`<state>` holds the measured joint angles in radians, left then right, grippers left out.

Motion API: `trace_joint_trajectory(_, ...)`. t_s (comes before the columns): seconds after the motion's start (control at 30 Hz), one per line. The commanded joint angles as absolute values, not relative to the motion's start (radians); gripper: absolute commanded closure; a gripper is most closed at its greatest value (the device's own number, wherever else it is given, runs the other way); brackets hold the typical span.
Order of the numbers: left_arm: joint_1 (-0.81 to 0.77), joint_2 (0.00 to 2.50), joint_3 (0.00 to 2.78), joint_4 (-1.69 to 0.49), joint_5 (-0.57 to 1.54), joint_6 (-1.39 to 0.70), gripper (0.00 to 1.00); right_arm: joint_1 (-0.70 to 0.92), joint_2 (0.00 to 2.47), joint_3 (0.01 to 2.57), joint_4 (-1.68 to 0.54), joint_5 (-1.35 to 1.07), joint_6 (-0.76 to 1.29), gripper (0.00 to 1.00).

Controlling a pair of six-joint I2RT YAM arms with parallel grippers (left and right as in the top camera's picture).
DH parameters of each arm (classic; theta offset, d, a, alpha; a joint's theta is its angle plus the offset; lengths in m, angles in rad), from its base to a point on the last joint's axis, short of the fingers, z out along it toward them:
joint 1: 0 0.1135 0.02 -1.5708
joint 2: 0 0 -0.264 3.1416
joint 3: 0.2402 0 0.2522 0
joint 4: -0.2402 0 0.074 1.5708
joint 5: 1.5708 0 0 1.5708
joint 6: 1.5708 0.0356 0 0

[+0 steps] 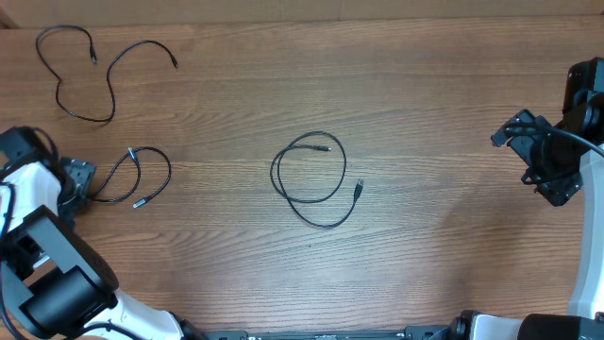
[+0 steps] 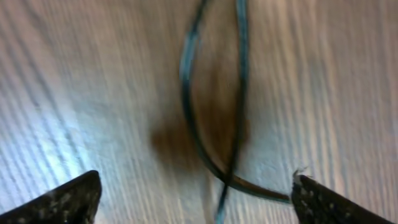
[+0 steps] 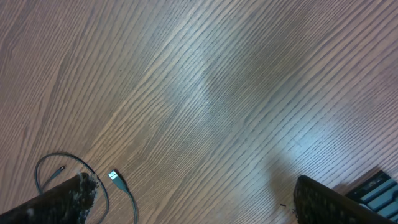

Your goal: Untangle cables

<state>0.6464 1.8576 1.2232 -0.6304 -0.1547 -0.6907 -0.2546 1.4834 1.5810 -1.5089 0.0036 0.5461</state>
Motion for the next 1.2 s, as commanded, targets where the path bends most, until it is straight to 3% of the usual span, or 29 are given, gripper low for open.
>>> trace_joint_trajectory(0.0, 0.616, 1.877, 1.282, -0.628, -0.184, -0.67, 0.01, -0.257, 1.482, 1.59, -1.505, 0.007, 0.55, 0.0)
trace_joint_trajectory(0.63, 0.611, 2.028, 1.331, -0.669, -0.168, -0.583, 0.0, -0.257, 1.482, 1.59, -1.505, 0.007, 0.55, 0.0)
trace_joint_trajectory(0.73, 0.612, 2.054, 1.33, -0.645, -0.173, -0.583, 0.1, -0.257, 1.482, 1.59, -1.505, 0.007, 0.55, 0.0)
trace_joint_trajectory(0.87, 0.613, 2.099, 1.33, -0.62, -0.146, -0.585, 0.11, -0.257, 1.482, 1.59, -1.505, 0.007, 0.55, 0.0)
trace_joint_trajectory(0.93, 0.613, 2.123, 1.33, -0.612, -0.126, -0.59, 0.21, -0.257, 1.482, 1.59, -1.505, 0.007, 0.55, 0.0)
trace_joint_trajectory(1.0, 0.613, 2.148, 1.33, -0.611, -0.096, -0.632, 0.46, -0.257, 1.482, 1.59, -1.505, 0.007, 0.55, 0.0)
trace_joint_trajectory(1.03, 0.613, 2.154, 1.33, -0.611, -0.078, -0.661, 0.52, -0.257, 1.482, 1.59, -1.505, 0.007, 0.55, 0.0)
trace_joint_trajectory(1.17, 0.613, 2.159, 1.331, -0.585, 0.045, -0.761, 0.68, -0.257, 1.482, 1.59, -1.505, 0.007, 0.55, 0.0)
